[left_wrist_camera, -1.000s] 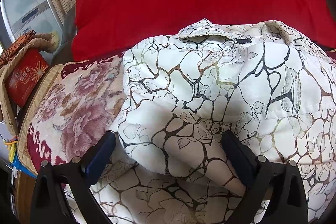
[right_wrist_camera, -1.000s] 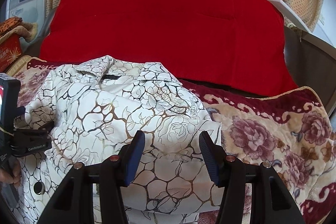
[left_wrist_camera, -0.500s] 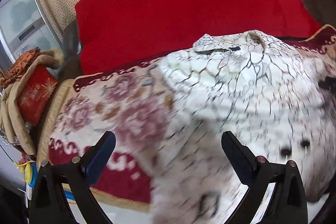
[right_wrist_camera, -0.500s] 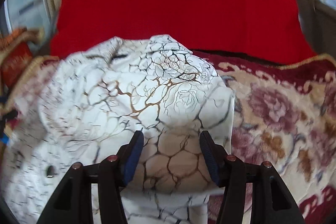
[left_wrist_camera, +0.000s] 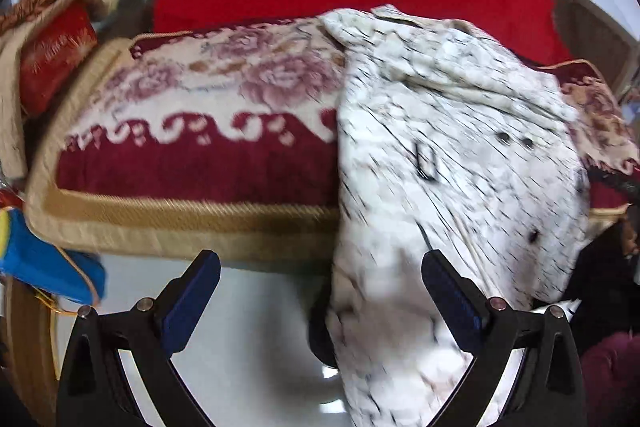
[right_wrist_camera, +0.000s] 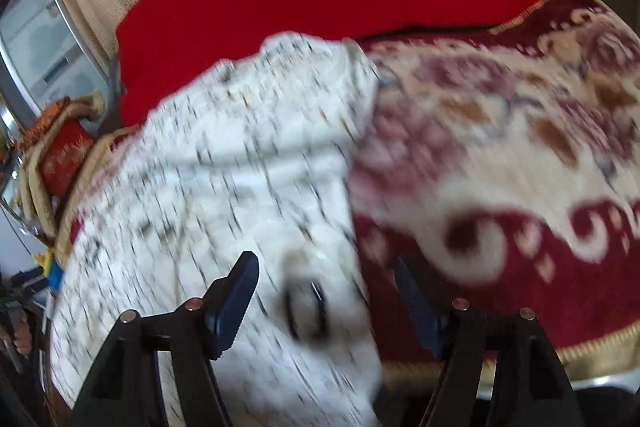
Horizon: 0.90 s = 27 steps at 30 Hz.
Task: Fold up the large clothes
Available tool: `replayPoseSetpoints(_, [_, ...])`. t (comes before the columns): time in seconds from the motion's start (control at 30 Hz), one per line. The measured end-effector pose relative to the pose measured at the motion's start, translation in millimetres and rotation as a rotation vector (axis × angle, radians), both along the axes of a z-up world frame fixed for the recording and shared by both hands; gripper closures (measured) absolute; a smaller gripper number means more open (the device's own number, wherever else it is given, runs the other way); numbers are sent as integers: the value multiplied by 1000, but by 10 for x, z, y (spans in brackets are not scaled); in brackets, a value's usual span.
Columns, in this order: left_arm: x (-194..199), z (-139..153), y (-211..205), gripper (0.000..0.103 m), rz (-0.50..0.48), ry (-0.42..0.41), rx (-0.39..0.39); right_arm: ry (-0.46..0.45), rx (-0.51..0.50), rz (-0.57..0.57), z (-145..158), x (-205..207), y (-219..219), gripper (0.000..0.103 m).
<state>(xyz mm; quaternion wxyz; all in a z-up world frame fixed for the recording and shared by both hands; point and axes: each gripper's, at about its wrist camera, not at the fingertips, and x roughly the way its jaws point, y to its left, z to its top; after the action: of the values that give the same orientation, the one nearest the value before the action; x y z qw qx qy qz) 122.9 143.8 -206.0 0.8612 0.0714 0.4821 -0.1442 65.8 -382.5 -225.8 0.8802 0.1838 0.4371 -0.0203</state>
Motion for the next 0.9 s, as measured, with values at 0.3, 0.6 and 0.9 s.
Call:
replayPoseSetpoints(0.3, [-203,-219,117,3,-63,54,-101,261,57,55,-712,-273,-178,29])
replayPoseSetpoints(0.6, [16,-320,74,20,-116,118,-297,406,87,193,-1299,9,53,29])
replayPoseSetpoints(0.9, [182,-337,4,64,-168,177,-398,232,171,322,-791,-95,391,95])
